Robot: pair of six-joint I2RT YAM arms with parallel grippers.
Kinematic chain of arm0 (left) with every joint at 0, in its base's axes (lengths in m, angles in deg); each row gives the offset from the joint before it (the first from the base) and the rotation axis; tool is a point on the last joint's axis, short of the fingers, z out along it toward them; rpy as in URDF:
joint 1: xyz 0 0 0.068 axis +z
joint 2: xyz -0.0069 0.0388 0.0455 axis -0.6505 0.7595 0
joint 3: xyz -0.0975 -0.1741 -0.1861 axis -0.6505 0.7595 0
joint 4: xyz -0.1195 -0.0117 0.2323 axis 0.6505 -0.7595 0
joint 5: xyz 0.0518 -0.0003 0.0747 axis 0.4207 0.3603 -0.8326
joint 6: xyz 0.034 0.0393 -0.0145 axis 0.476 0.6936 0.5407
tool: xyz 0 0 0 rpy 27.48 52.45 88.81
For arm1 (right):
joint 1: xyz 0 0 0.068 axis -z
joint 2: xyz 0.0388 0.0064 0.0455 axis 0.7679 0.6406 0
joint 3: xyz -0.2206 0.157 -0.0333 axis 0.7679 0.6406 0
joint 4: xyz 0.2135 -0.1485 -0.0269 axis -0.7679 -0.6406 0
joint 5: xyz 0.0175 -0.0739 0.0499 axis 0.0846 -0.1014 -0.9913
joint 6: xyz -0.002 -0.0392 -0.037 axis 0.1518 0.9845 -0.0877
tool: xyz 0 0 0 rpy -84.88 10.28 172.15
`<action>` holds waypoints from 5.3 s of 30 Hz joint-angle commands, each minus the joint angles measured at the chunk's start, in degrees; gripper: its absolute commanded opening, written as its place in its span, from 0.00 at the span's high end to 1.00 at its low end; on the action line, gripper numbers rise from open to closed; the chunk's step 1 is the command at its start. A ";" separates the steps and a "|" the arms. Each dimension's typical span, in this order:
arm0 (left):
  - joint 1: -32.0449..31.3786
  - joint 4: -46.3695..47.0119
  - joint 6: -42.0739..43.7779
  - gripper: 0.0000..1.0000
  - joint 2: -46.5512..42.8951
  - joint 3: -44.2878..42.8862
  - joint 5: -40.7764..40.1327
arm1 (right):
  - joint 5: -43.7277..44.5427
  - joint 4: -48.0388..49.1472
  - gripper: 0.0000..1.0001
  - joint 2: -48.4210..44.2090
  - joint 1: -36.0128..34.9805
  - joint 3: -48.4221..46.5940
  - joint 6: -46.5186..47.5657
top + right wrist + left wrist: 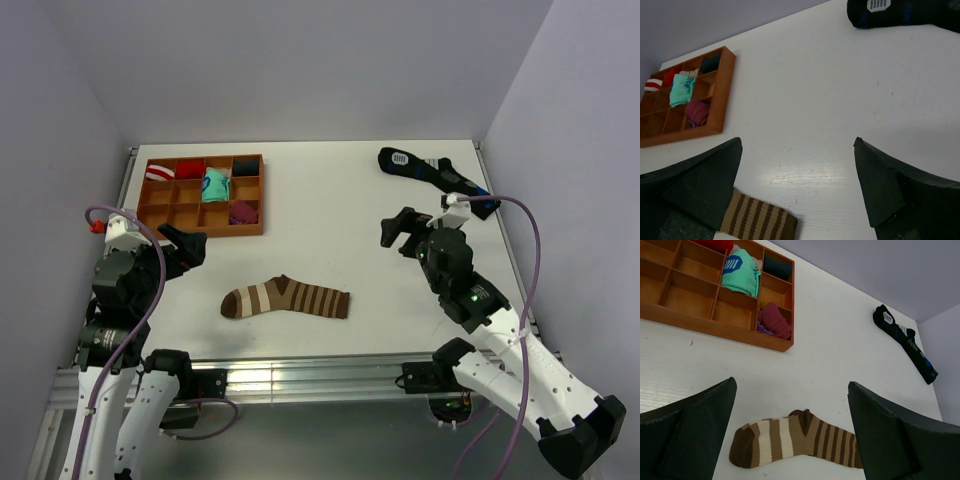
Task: Roll the socks
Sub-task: Fold the sock at the center of the board.
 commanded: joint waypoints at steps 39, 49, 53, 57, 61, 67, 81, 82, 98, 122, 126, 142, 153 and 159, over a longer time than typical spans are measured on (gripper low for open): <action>-0.37 1.85 1.33 0.00 0.11 -0.04 0.50 | 3.53 10.74 0.39 33.07 -21.87 9.39 -29.42; -0.73 1.76 1.24 0.01 0.19 -0.13 0.32 | 6.60 7.05 0.39 36.49 -27.67 8.17 -36.10; -0.81 1.76 1.15 0.01 0.11 -0.13 0.15 | 9.15 2.66 0.39 39.57 -30.32 6.14 -39.00; -0.99 1.76 1.24 0.01 0.19 -0.13 0.06 | 10.65 1.07 0.40 42.12 -31.72 5.43 -41.37; -0.99 1.76 1.15 0.01 0.28 -0.13 0.06 | 11.79 0.10 0.45 43.62 -32.87 5.78 -43.49; -1.08 1.76 1.15 0.00 0.72 -0.13 0.06 | 12.14 0.72 0.55 47.22 -33.31 6.58 -45.60; -1.43 0.28 0.36 0.00 3.88 -1.53 -0.56 | 16.18 -5.08 0.77 53.64 -33.92 2.80 -47.62; -1.43 0.01 0.19 0.01 4.15 -2.06 -0.56 | 16.45 -5.17 0.77 53.55 -34.01 2.97 -47.62; -1.87 7.56 -15.01 0.40 5.47 9.70 -1.87 | 23.21 -13.07 0.91 36.70 -33.84 5.17 -47.89; -28.58 29.01 -32.15 1.00 24.80 28.26 -18.92 | 29.02 -10.80 0.96 19.62 -32.43 -2.99 -25.83; -31.57 29.18 -33.56 1.00 25.24 29.40 -20.15 | 27.26 -8.42 0.97 21.38 -33.13 -4.85 -24.16; -40.27 36.57 -38.40 1.00 33.76 31.51 -21.82 | 25.16 -0.52 0.98 37.54 -40.34 -14.69 -22.05; -42.65 36.05 -39.80 1.00 34.83 31.51 -22.88 | 19.44 7.04 0.99 48.09 -42.54 -18.56 -20.64; -42.65 34.29 -39.63 1.00 32.10 31.86 -23.76 | 16.89 9.86 0.99 52.13 -42.89 -18.47 -21.51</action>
